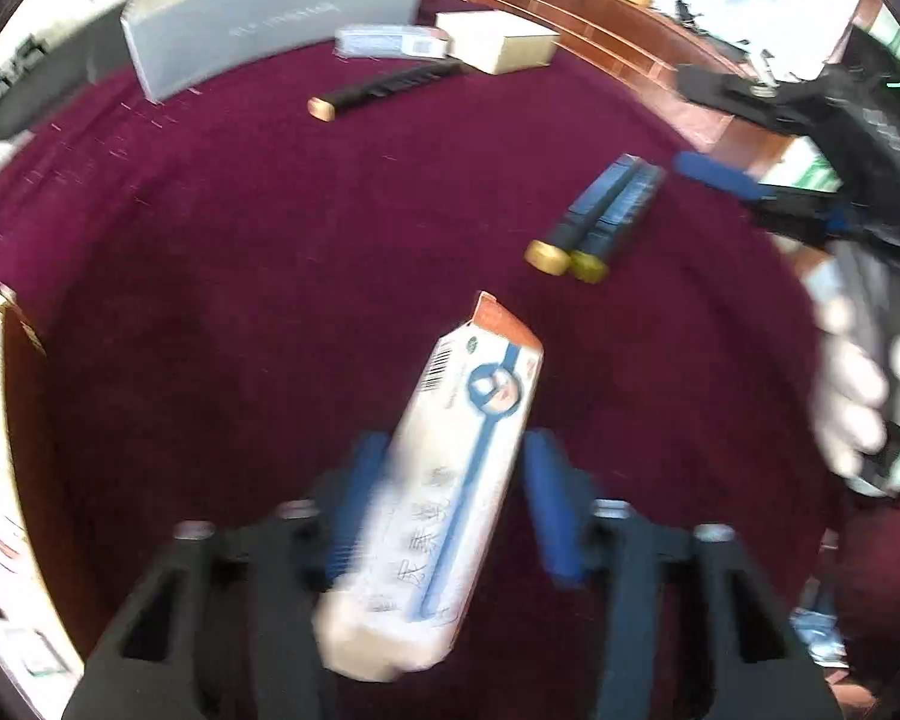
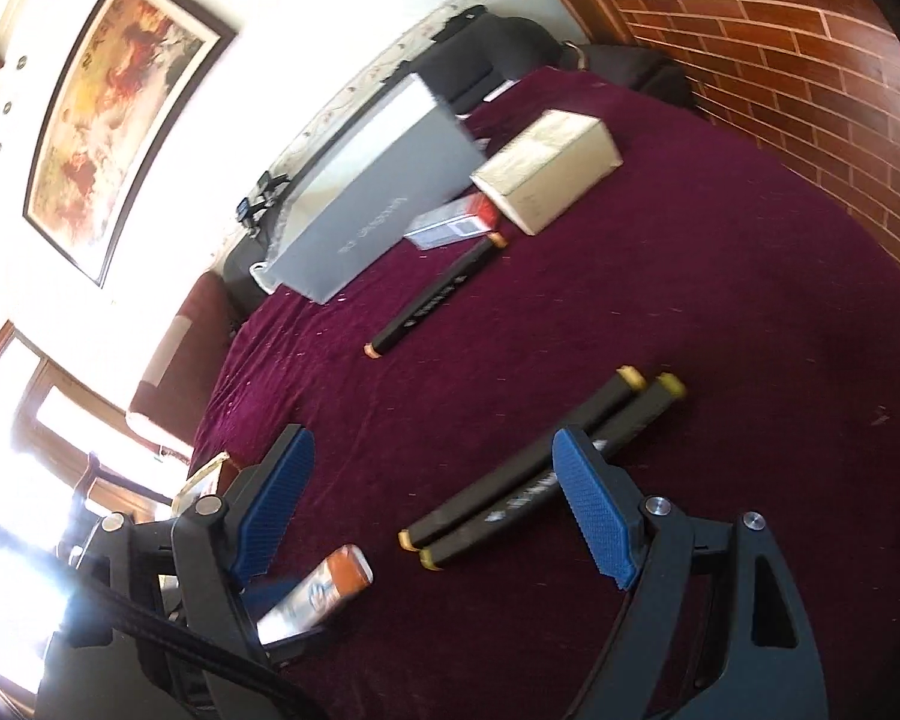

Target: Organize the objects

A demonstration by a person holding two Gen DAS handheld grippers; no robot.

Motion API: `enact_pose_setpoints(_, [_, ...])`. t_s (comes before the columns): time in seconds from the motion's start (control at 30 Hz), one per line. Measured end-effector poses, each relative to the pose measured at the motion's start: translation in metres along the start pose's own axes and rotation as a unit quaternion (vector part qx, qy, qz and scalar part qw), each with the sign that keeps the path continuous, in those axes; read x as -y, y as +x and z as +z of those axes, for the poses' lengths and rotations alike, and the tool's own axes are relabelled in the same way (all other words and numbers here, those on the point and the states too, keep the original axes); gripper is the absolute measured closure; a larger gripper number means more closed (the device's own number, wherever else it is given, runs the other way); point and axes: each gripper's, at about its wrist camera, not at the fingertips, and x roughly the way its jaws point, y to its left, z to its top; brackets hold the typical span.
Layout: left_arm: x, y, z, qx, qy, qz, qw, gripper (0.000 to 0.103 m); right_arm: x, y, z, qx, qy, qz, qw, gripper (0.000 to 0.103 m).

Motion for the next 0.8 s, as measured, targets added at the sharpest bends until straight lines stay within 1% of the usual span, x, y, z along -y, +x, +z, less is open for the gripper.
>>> enact_pose_setpoints(0.1, [0.007,-0.001,-0.003,0.003,-0.009,-0.001,1.0,0.069,0.009,0.002,0.002,-0.012,0.018,0.004,1.0,0.021])
enact_pose_setpoints(0.27, [0.014,0.001,-0.003,0.028,-0.03,0.021,0.9989,0.067,0.006,0.011,0.003,-0.033,0.034,0.012,0.999,0.021])
enact_pose_setpoints(0.33, [0.015,0.002,-0.004,0.041,-0.041,0.019,0.9981,0.062,0.007,0.012,0.003,-0.037,0.043,-0.001,0.998,0.021])
enact_pose_setpoints(0.43, [0.017,-0.001,-0.012,0.058,-0.044,0.026,0.997,0.062,0.014,0.015,0.004,-0.036,0.058,-0.05,0.996,0.021])
enact_pose_setpoints(0.47, [0.016,-0.003,-0.015,0.06,-0.052,0.024,0.9965,0.064,0.015,0.015,0.004,-0.036,0.058,-0.059,0.996,0.021])
enact_pose_setpoints(0.5, [0.014,-0.006,-0.018,0.062,-0.063,0.022,0.9959,0.068,0.014,0.015,0.005,-0.038,0.057,-0.056,0.996,0.021])
enact_pose_setpoints(0.53, [0.009,-0.008,-0.021,0.065,-0.079,0.014,0.9947,0.069,0.013,0.015,0.005,-0.038,0.057,-0.045,0.997,0.021])
enact_pose_setpoints(0.6, [-0.001,-0.011,-0.025,0.073,-0.106,-0.006,0.9917,0.07,0.01,0.016,0.008,-0.039,0.064,-0.007,0.997,0.021])
enact_pose_setpoints(0.67, [-0.004,-0.012,-0.029,0.081,-0.116,-0.015,0.9898,0.07,0.007,0.022,0.01,-0.049,0.071,0.011,0.996,0.021])
enact_pose_setpoints(0.73, [-0.002,-0.013,-0.031,0.088,-0.118,-0.009,0.989,0.07,0.004,0.031,0.011,-0.064,0.072,0.002,0.995,0.021])
enact_pose_setpoints(0.8, [0.001,-0.013,-0.033,0.095,-0.115,0.001,0.9888,0.07,0.002,0.042,0.012,-0.083,0.068,-0.019,0.994,0.021])
